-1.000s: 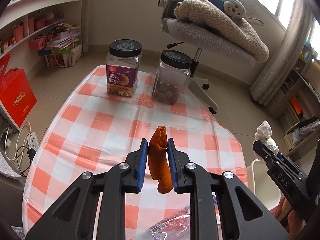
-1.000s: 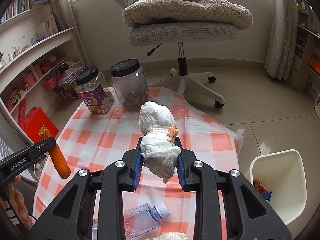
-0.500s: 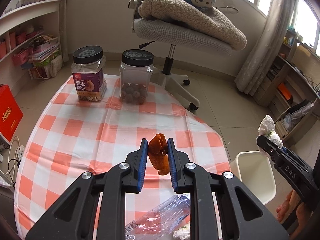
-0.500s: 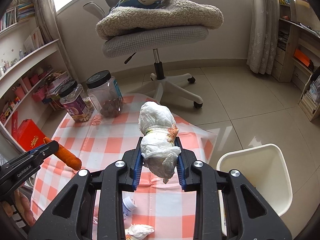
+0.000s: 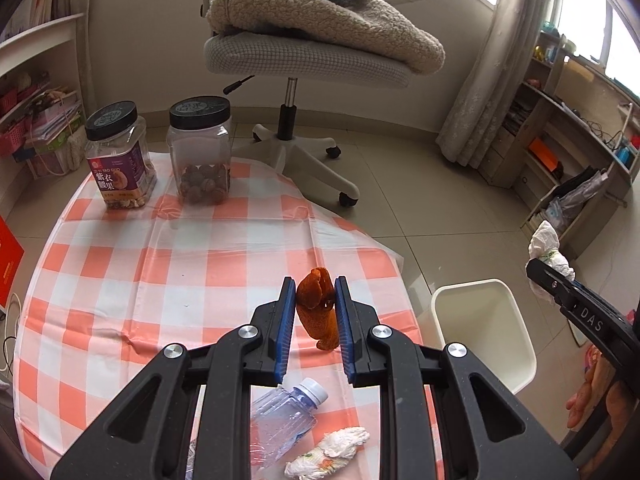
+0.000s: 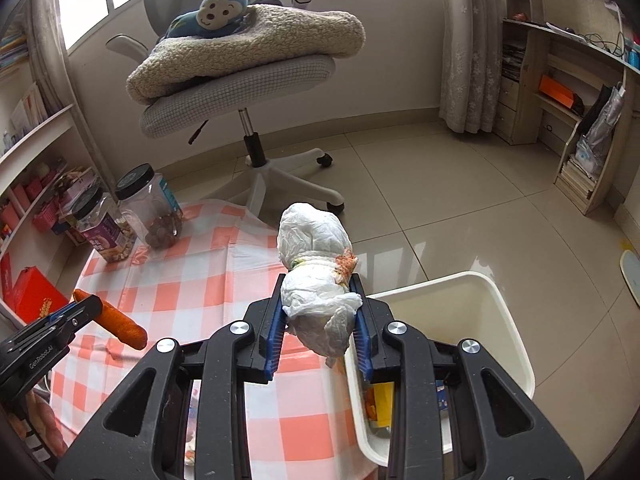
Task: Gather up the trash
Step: 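Open the right gripper over the wastebasket, then open the left gripper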
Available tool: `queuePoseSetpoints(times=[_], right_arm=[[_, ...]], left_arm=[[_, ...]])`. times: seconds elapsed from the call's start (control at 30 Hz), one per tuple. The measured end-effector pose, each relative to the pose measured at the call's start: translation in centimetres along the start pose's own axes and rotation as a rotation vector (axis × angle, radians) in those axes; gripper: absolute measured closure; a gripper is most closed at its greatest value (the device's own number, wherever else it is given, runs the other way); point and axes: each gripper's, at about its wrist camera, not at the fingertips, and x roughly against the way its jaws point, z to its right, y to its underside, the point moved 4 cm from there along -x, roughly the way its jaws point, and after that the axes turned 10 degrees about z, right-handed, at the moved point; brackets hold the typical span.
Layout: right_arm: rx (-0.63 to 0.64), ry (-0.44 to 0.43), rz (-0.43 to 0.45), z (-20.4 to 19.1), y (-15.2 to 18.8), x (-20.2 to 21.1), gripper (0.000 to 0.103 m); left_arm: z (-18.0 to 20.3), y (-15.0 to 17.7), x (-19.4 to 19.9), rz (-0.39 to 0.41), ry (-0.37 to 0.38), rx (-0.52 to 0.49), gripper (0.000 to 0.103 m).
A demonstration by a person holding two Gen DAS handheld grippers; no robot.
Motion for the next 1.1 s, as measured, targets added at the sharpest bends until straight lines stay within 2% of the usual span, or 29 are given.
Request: queuePoseSetpoints(times=[0.23, 0.27, 0.33, 0.6, 0.67, 0.73, 0.8, 1.03, 1.07, 1.1], right_arm=[[-0.052, 0.1, -0.03, 5.4, 0.4, 0.3, 0.071], [-0.057, 0.114, -0.034, 6.1, 0.4, 0.3, 0.063], [-0.075, 0.147, -0.025, 7.5, 0.4, 0.7, 0.053], [-0.146, 0.212, 0.013, 11.8, 0.0, 2.2, 0.032], [-0.171, 0.234, 0.029, 12.9, -0.2, 2.8, 0.022], [-0.194, 0.242, 0.043, 14.0, -0.4, 3.4, 0.02], [-0.216, 0.258, 0.06, 15.1, -0.6, 3.9, 0.014], [-0.296, 0.323, 0.087, 19.7, -0.5, 5.5, 0.011], [-0.308, 0.331, 0.09, 20.2, -0.3, 5.7, 0.011], [-0.318, 0.338, 0.093, 20.6, -0.2, 6.0, 0.011]], left_arm=[[4.7, 1.0, -1.1, -0.03, 0.067, -0.042, 0.083], [5.4, 1.1, -1.2, -0.035, 0.083, -0.046, 0.083], [6.9, 1.4, -1.4, -0.043, 0.118, -0.048, 0.083], [13.1, 2.5, -2.1, -0.071, 0.209, -0.09, 0.083], [14.7, 2.9, -2.5, -0.088, 0.23, -0.097, 0.083], [16.4, 3.4, -2.9, -0.102, 0.247, -0.11, 0.083], [17.8, 3.9, -3.3, -0.113, 0.265, -0.108, 0.083], [22.6, 5.6, -4.6, -0.172, 0.333, -0.116, 0.082], [23.2, 5.9, -4.9, -0.19, 0.348, -0.117, 0.081], [23.6, 6.1, -5.1, -0.208, 0.361, -0.114, 0.075]])
